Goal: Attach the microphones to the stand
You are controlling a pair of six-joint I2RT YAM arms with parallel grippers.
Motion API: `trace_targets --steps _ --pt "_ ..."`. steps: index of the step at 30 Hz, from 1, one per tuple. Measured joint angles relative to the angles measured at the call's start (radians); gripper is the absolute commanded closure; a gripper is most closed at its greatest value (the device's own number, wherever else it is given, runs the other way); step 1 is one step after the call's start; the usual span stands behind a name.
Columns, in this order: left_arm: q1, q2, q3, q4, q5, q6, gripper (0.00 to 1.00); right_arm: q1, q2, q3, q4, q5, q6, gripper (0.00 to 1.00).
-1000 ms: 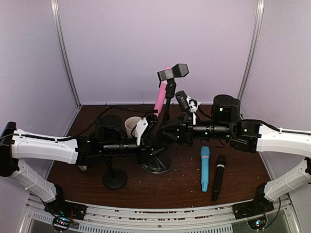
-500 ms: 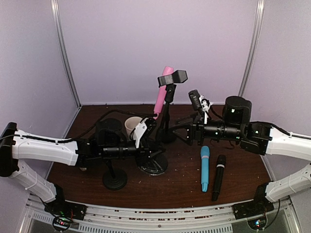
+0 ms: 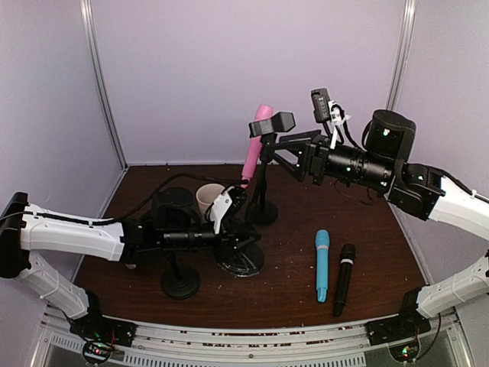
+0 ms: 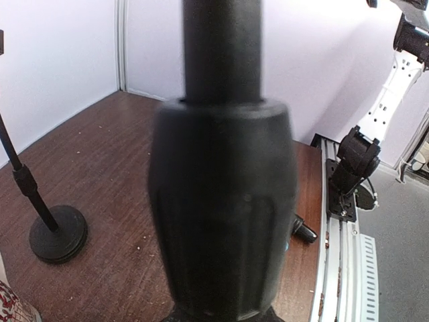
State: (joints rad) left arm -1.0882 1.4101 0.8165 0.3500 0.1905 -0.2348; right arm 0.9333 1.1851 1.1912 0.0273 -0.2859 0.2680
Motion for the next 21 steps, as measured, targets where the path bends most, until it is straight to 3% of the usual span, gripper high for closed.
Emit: trace_targets --steps 2,5,7,21 --pt "0.000 0.000 0.000 0.000 0.000 0.000 1.00 0.000 0.020 0.007 -0.006 0.018 0.002 0.47" --pt "0.000 0.000 0.000 -0.001 0.000 -0.001 1.00 0.000 0.043 0.009 -0.016 0.032 0.010 0.71" --pt "0.001 0.000 0.000 -0.010 -0.002 -0.009 1.00 0.002 0.049 0.009 -0.016 0.033 0.019 0.82" --pt "0.005 0.003 0.000 -0.064 -0.033 -0.012 1.00 0.002 0.045 -0.128 0.177 0.027 0.137 0.85"
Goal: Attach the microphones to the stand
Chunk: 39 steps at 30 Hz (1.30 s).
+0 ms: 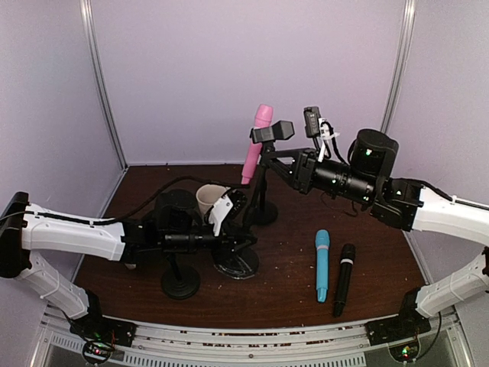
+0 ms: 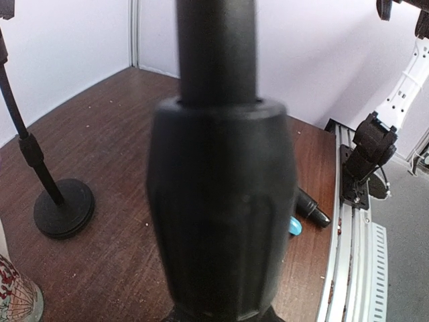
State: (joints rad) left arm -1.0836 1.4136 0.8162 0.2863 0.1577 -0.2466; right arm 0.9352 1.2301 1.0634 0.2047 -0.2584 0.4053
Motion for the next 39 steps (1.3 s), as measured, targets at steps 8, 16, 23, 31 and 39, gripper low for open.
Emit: trace_targets --steps 8,16,23,31,39 --pt "0.003 0.001 -0.002 -0.023 -0.019 0.000 1.00 0.002 0.029 -0.054 0.122 0.000 0.022 0.83" --pt "0.004 0.001 -0.052 0.018 -0.014 0.000 1.00 0.008 0.038 -0.091 0.159 -0.002 0.026 0.83" --pt "0.004 0.001 -0.076 0.027 -0.011 0.001 1.00 0.010 0.040 -0.122 0.181 -0.006 0.036 0.80" --pt "0.004 0.001 -0.076 0.028 -0.012 0.001 1.00 0.010 0.042 -0.141 0.222 -0.010 0.046 0.81" --pt "0.004 0.001 -0.076 0.050 0.053 0.009 1.00 0.019 0.044 -0.181 0.324 -0.081 0.008 0.82"
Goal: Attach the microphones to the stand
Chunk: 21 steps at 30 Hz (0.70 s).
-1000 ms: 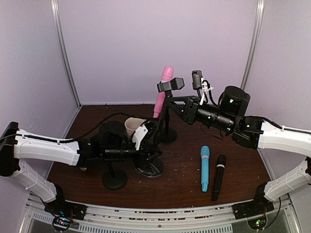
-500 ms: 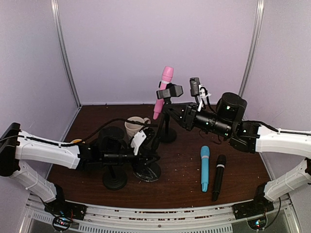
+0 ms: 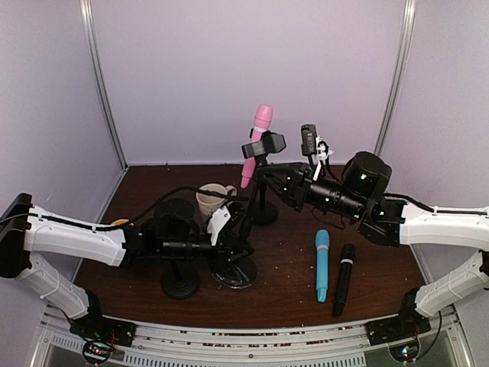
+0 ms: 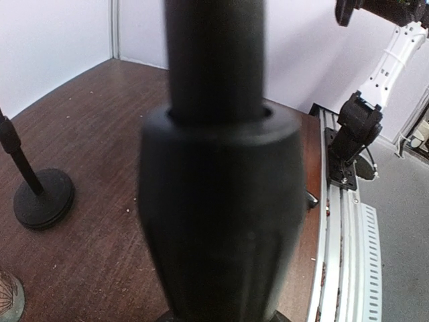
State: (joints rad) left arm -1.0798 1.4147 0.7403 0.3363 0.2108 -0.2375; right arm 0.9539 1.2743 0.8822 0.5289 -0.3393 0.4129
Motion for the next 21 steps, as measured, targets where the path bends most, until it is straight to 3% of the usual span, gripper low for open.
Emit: trace_targets --steps 4,7,12,21 --pt "-0.001 0.000 0.000 0.019 0.051 0.007 1.00 0.000 0.000 -0.008 0.040 -0.057 -0.021 0.74" --pt "-0.001 0.000 0.000 0.028 0.059 0.009 1.00 0.000 -0.008 -0.007 0.029 -0.074 -0.034 0.57" --pt "-0.003 -0.015 0.031 0.092 0.010 0.012 1.00 0.035 -0.012 -0.043 -0.165 -0.121 -0.053 0.40" --pt "-0.003 -0.047 0.038 0.125 -0.053 -0.004 1.00 0.039 -0.089 -0.068 -0.274 -0.128 -0.095 0.37"
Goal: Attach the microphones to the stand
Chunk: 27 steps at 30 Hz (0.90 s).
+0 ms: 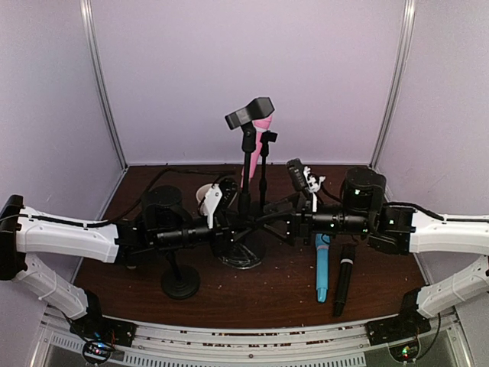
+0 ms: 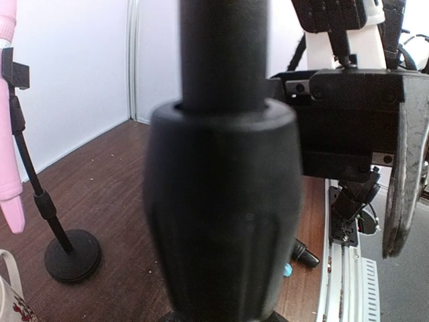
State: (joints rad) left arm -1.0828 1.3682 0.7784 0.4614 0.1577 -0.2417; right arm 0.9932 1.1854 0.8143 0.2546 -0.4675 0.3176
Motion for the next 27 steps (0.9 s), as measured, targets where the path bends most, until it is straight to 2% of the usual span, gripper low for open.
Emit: trace_targets --steps 19,23,27 --pt "0.000 0.004 0.035 -0.022 0.046 -0.007 1.00 0.000 0.085 0.085 0.021 0.085 -0.006 0.37" --pt "0.000 0.016 0.038 -0.024 0.051 -0.008 1.00 0.000 0.095 0.111 0.029 0.084 -0.013 0.46" --pt "0.000 0.019 0.047 -0.039 0.056 -0.010 1.00 0.000 0.115 0.133 0.037 0.075 -0.021 0.69"
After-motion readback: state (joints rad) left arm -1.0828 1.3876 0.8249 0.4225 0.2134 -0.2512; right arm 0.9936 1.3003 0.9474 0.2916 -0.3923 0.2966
